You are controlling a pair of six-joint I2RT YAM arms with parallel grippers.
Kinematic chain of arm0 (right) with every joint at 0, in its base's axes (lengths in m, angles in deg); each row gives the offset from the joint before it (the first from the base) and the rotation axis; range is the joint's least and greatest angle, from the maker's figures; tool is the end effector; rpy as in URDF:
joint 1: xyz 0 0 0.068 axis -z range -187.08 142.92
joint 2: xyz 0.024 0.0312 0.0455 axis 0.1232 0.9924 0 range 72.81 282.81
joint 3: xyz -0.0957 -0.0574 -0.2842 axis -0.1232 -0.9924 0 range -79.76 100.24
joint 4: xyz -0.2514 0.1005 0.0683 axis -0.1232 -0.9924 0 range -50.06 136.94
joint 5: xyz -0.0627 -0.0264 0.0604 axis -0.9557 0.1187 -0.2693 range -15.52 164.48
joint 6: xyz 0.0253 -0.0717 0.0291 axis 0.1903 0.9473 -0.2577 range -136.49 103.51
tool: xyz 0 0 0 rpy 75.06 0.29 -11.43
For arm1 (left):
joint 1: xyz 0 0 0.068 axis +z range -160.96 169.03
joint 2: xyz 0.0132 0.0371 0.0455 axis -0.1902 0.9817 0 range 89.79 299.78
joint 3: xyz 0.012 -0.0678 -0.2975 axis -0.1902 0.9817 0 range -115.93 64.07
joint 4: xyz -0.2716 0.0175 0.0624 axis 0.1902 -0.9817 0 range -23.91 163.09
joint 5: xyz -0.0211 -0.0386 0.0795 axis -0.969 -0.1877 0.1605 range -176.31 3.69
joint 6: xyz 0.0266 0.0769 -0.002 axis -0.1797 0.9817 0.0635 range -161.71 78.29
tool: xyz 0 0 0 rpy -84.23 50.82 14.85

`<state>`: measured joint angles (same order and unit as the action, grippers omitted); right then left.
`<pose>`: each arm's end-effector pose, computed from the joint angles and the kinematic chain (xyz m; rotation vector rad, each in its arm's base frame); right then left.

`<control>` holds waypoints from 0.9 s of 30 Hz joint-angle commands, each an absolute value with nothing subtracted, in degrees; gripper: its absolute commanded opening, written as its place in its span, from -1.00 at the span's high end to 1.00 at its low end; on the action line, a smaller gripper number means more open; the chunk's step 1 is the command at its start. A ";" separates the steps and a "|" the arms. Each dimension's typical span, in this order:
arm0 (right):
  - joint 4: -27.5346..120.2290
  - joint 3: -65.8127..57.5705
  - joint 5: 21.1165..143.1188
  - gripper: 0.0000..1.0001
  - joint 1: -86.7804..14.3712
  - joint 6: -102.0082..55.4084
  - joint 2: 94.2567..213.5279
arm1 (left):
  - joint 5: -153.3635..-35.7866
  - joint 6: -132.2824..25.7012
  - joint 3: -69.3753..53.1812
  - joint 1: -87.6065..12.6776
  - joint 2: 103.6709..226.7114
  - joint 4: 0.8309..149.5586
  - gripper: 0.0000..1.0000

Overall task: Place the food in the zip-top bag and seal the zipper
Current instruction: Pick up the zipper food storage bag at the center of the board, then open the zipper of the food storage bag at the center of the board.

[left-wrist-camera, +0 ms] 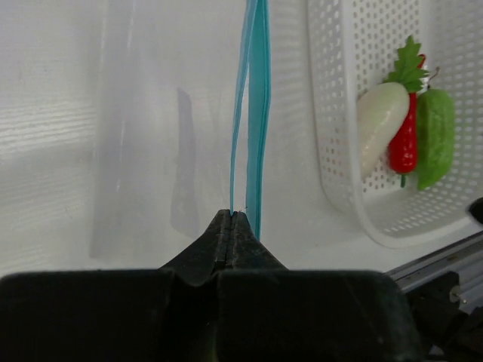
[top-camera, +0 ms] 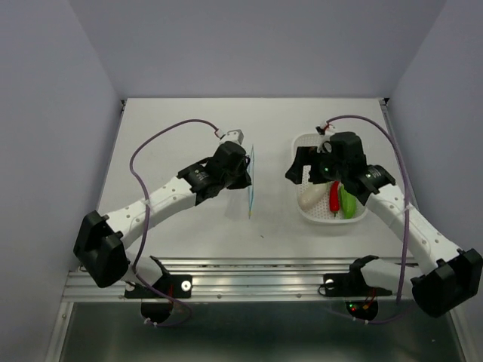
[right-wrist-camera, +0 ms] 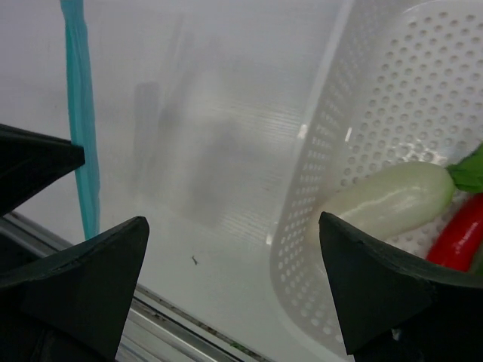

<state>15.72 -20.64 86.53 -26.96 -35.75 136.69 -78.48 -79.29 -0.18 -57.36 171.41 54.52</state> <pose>0.2515 0.1066 0.3344 -0.1331 2.2469 0.6075 0.2572 -0.2561 0.3018 0.0954 2.2712 -0.6598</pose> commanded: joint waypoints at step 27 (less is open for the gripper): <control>26.99 -7.16 63.14 -1.00 -51.02 -42.76 154.02 | -78.32 -81.35 -0.09 -57.46 163.88 55.78 1.00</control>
